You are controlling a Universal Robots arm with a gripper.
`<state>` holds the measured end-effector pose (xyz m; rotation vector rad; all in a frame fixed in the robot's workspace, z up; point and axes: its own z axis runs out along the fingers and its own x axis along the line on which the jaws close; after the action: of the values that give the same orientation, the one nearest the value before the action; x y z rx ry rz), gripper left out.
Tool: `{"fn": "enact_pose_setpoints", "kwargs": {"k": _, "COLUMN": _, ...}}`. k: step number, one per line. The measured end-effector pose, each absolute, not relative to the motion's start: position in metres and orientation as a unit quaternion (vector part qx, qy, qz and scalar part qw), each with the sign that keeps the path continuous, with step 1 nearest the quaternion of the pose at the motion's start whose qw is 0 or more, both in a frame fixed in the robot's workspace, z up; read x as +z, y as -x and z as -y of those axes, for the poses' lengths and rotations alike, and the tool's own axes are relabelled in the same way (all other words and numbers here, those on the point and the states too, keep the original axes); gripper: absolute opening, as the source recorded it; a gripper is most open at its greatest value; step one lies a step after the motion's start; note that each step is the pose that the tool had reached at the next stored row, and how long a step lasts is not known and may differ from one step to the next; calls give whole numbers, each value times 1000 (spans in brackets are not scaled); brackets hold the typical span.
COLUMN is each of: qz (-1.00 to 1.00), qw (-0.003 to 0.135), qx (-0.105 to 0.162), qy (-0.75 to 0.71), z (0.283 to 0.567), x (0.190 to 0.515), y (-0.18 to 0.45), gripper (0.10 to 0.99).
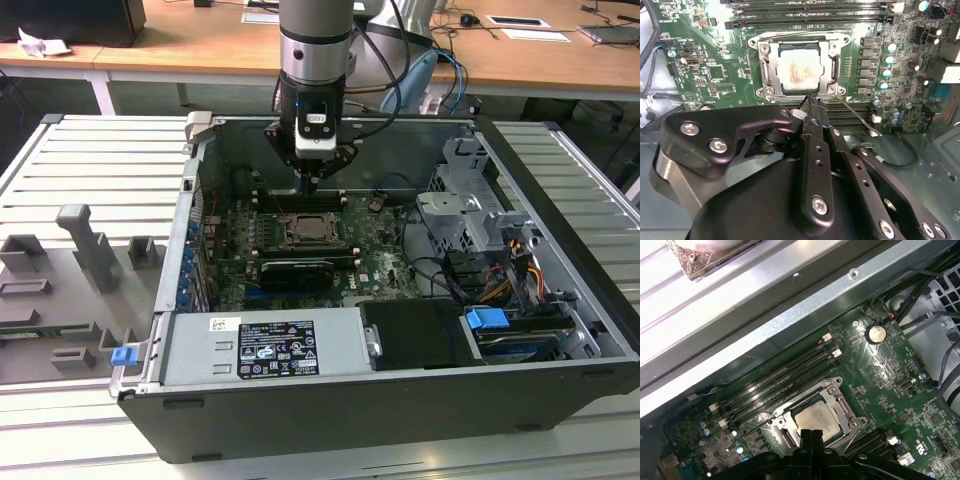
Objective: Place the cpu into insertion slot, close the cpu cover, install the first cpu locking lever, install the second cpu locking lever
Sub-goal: 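Install the first cpu locking lever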
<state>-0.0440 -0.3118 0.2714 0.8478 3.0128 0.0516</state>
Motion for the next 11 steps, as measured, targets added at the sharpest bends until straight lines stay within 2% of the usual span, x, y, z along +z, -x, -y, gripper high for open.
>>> {"fn": "enact_pose_setpoints", "kwargs": {"k": 11, "qz": -970, "qw": 5, "qx": 17, "qy": -242, "z": 312, "x": 271, "y": 44, "gripper": 106}}
